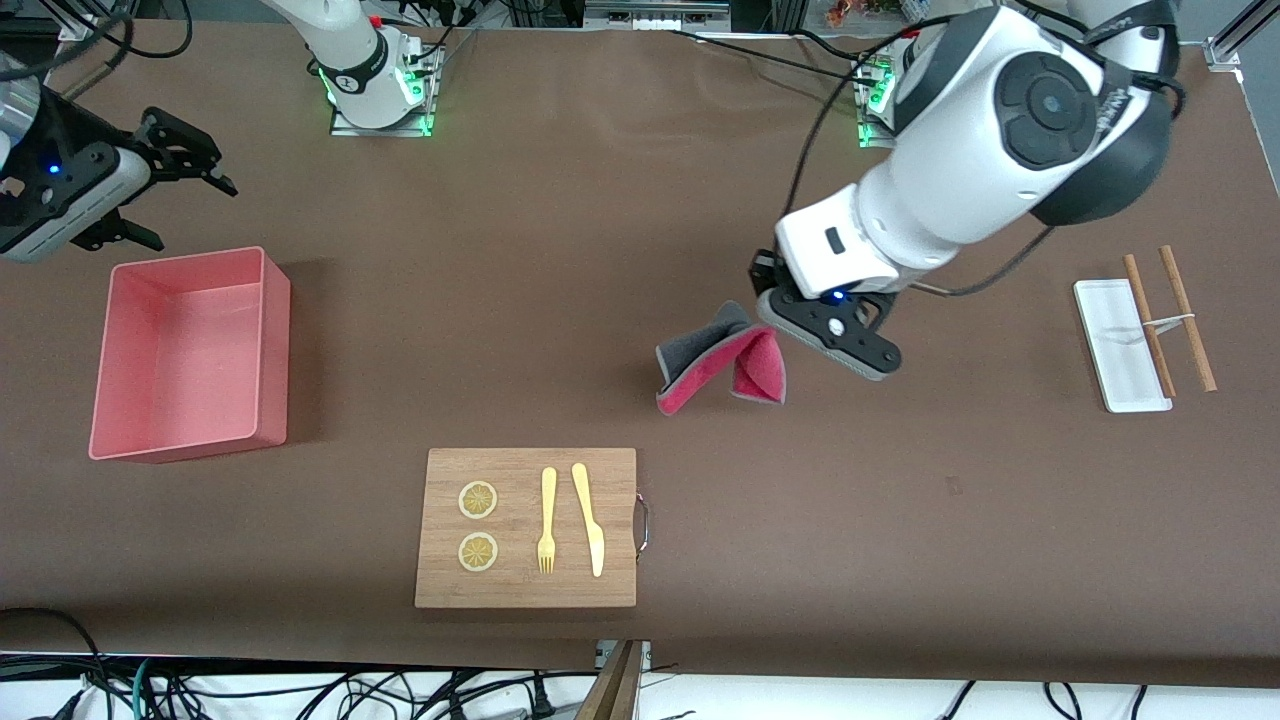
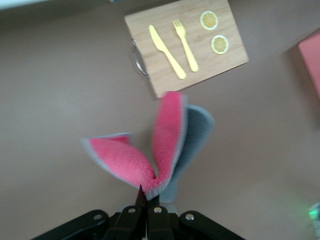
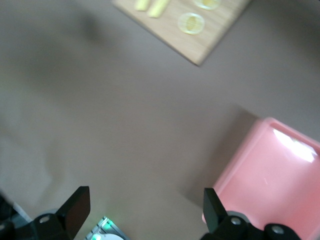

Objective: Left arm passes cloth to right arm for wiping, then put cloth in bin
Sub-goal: 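Carry the cloth toward the table middle while the right gripper reaches over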

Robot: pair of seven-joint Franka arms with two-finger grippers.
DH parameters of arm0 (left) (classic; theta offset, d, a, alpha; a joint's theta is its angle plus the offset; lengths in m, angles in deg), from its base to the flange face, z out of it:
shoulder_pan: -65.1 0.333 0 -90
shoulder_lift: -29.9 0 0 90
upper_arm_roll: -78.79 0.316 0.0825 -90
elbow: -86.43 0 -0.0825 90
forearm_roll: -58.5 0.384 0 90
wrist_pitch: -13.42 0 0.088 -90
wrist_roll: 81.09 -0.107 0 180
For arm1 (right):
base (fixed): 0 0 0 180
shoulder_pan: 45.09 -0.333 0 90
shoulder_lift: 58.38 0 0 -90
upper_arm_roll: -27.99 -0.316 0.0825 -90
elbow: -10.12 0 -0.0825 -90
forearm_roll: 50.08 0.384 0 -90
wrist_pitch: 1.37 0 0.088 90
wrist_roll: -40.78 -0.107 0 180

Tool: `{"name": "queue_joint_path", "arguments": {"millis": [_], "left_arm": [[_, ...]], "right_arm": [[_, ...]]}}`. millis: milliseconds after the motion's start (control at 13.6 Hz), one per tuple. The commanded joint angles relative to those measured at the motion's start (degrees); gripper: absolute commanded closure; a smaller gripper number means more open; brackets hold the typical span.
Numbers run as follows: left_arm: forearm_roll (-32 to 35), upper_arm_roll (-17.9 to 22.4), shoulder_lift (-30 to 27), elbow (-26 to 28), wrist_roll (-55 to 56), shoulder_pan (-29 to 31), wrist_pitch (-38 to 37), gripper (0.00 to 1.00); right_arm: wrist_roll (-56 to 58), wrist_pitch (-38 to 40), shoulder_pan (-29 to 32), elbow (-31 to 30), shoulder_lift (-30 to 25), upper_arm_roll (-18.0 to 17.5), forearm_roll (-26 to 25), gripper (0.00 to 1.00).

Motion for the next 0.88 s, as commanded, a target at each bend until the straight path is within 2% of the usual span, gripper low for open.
{"name": "queue_joint_path", "arguments": {"millis": [0,147,369,664,811], "left_arm": [[-3.92,0.75,1.00,-1.09,7.51,-2.79,-0.11,1.00],[-7.61,0.84,1.27,-1.00,8.14,-4.37,1.47,1.00],[-9.82,0.83,1.27,-1.09,8.15,-6.30,2.62,1.00],[-9.83,0.84,1.71,-0.91,7.97,-7.01,2.71,1.00],[-9.74,0.84,1.71,-0.91,7.62,-6.93,2.62,1.00]], "right_arm": [[20.10,1.20,4.00,-4.08,1.81,3.49,6.84,0.00],[31.46,0.14,6.22,-9.36,1.64,3.67,7.56,0.00],[45.09,0.14,8.07,-14.02,2.34,5.42,12.47,0.00],[66.35,-0.21,9.03,-24.91,6.20,5.78,27.56,0.00],[73.32,-0.39,8.86,-27.57,8.48,5.52,33.20,0.00]]}}
